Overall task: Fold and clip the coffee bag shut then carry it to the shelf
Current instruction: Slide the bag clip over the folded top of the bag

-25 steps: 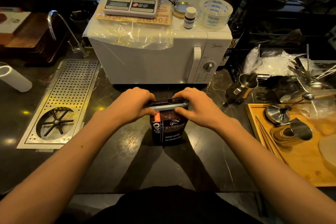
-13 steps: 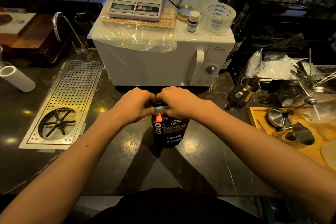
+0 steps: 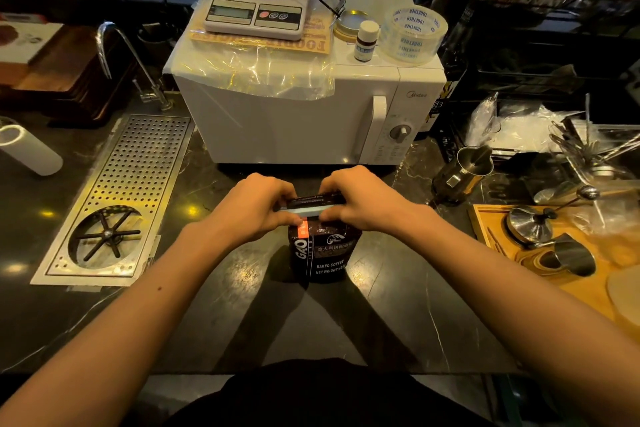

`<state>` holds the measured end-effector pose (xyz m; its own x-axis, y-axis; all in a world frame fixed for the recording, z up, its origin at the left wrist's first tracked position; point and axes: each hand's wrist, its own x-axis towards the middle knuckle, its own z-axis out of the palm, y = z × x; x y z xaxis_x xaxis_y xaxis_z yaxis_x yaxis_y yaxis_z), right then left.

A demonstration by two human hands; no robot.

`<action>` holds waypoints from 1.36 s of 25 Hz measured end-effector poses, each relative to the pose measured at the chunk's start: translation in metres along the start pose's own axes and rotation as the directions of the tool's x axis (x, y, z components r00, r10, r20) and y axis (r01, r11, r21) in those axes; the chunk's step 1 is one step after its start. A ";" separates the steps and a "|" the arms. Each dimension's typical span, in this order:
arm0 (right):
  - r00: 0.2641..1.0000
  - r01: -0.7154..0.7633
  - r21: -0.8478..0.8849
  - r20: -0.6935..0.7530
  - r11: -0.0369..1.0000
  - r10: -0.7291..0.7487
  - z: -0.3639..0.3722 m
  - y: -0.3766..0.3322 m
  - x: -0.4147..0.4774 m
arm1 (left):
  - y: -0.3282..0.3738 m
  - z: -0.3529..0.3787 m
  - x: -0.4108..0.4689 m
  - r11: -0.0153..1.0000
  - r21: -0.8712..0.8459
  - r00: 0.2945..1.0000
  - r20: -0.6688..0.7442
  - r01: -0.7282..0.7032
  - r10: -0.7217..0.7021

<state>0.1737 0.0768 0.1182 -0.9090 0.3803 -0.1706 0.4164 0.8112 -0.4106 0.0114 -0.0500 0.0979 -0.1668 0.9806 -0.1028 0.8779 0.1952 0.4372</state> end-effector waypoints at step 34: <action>0.792 -0.042 0.866 -0.274 0.497 0.545 0.055 0.028 -0.041 | 0.030 0.070 -0.024 0.354 -0.935 0.722 -0.222 0.033 -0.655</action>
<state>0.2216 0.0590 0.0642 -0.4886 0.8651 -0.1133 0.2302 0.0025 -0.9731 0.0731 -0.0692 0.0505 -0.7954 0.5841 -0.1621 -0.1146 0.1176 0.9864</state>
